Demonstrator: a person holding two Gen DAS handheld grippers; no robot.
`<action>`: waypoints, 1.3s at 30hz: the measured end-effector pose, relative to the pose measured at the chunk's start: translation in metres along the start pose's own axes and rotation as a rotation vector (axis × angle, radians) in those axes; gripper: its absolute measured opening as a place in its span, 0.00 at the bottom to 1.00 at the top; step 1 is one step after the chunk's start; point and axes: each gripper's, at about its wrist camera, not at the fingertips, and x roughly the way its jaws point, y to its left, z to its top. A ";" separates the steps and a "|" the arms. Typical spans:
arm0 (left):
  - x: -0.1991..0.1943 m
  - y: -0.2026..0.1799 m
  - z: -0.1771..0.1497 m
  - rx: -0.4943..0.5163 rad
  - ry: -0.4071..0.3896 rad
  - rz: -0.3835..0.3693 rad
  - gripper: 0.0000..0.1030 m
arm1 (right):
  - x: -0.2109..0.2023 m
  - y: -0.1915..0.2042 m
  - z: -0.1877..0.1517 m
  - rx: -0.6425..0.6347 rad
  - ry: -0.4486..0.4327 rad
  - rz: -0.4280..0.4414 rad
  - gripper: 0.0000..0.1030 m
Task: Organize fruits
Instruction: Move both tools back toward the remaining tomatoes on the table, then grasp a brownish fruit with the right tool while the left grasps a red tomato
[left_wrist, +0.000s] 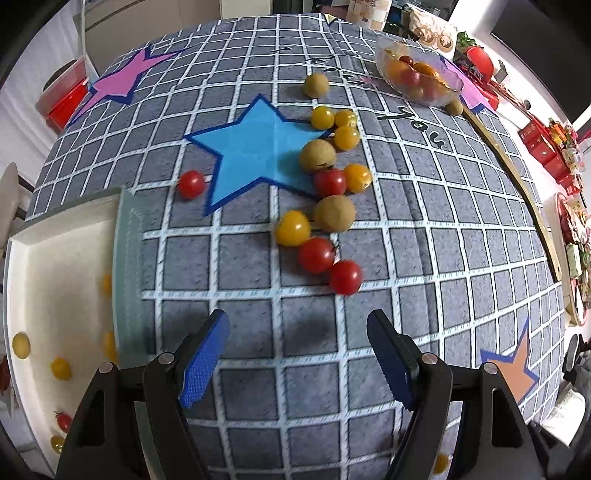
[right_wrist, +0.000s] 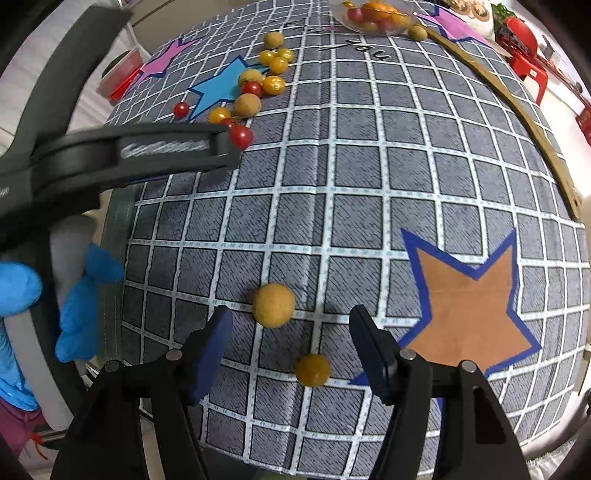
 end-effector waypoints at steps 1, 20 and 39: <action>0.001 -0.002 0.001 0.002 0.000 0.003 0.76 | 0.001 0.002 0.001 -0.007 -0.003 0.001 0.65; 0.022 -0.026 0.021 -0.025 0.006 0.076 0.41 | 0.029 0.029 0.016 -0.057 -0.005 0.029 0.27; -0.013 -0.010 -0.004 0.009 -0.028 -0.004 0.20 | 0.008 -0.023 0.034 0.068 -0.015 0.079 0.27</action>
